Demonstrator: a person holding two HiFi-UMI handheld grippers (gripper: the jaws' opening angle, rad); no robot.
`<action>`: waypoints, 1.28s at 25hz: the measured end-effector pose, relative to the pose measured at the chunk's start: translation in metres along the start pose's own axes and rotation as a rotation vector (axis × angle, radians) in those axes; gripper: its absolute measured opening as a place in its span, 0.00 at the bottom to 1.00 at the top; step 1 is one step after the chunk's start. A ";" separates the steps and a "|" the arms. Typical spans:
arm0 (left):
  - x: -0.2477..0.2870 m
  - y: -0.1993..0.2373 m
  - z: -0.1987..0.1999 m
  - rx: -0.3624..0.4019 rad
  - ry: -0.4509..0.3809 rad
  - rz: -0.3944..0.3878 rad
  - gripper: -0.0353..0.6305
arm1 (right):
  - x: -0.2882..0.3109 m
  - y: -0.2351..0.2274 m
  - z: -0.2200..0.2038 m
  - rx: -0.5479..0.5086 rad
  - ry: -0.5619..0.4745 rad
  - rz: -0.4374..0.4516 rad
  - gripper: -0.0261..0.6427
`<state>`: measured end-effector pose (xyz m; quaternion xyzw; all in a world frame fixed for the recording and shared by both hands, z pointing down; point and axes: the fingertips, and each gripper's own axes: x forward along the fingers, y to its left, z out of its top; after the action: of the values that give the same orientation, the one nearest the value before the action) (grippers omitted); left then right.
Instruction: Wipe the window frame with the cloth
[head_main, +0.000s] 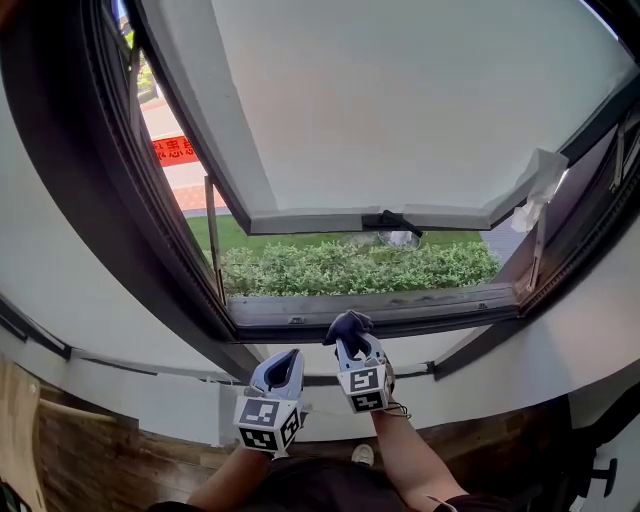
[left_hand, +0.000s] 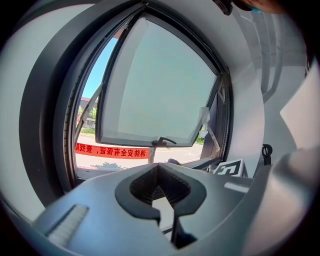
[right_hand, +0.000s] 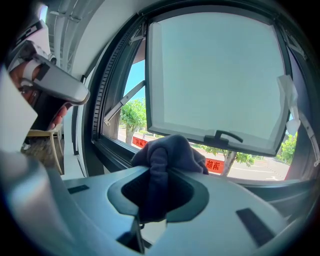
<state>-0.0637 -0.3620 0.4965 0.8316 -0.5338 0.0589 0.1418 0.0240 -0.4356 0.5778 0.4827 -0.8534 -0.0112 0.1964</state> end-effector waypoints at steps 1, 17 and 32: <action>0.002 -0.004 0.000 0.002 0.001 -0.003 0.06 | -0.002 -0.003 -0.001 0.001 -0.001 0.000 0.16; 0.031 -0.054 0.000 0.014 -0.010 -0.009 0.06 | -0.028 -0.056 -0.022 0.048 -0.008 0.018 0.16; 0.059 -0.098 0.002 0.044 -0.019 -0.039 0.06 | -0.052 -0.118 -0.046 0.094 0.006 -0.024 0.16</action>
<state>0.0500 -0.3759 0.4923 0.8453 -0.5173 0.0598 0.1196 0.1600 -0.4476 0.5788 0.5017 -0.8465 0.0281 0.1760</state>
